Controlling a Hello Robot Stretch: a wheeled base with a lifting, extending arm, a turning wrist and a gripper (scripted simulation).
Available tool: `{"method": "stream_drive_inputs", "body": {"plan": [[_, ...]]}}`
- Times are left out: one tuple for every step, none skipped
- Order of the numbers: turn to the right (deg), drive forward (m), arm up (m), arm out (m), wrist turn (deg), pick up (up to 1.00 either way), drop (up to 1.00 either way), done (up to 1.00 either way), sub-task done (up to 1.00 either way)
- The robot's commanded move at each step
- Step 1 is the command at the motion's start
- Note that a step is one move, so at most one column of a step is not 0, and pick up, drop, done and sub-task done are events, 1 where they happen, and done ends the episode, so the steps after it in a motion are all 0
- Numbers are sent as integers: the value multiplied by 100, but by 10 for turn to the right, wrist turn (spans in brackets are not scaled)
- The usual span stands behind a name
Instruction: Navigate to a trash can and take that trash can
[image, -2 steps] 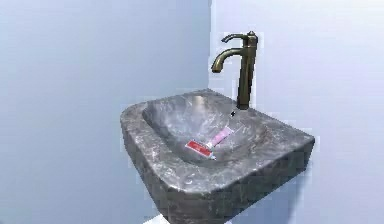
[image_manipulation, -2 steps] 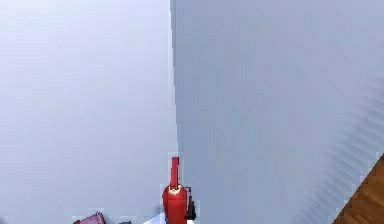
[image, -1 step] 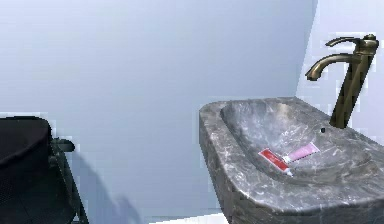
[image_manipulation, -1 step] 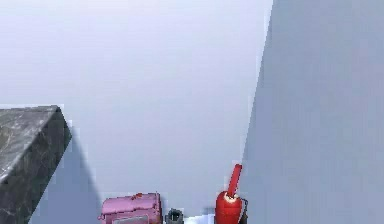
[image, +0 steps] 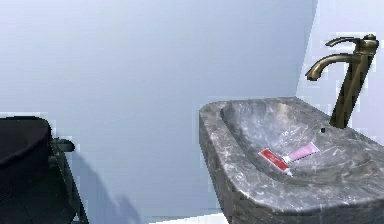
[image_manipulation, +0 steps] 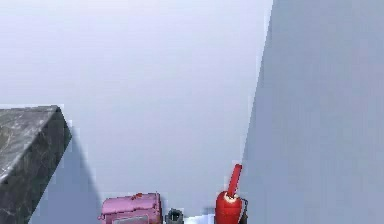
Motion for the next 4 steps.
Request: {"method": "stream_drive_inputs", "body": {"plan": [[0,0,0,36,0,0,0,0,0],[0,0,0,0,450,0,0,0,0],[0,0,0,0,450,0,0,0,0],[0,0,0,0,450,0,0,0,0]]}}
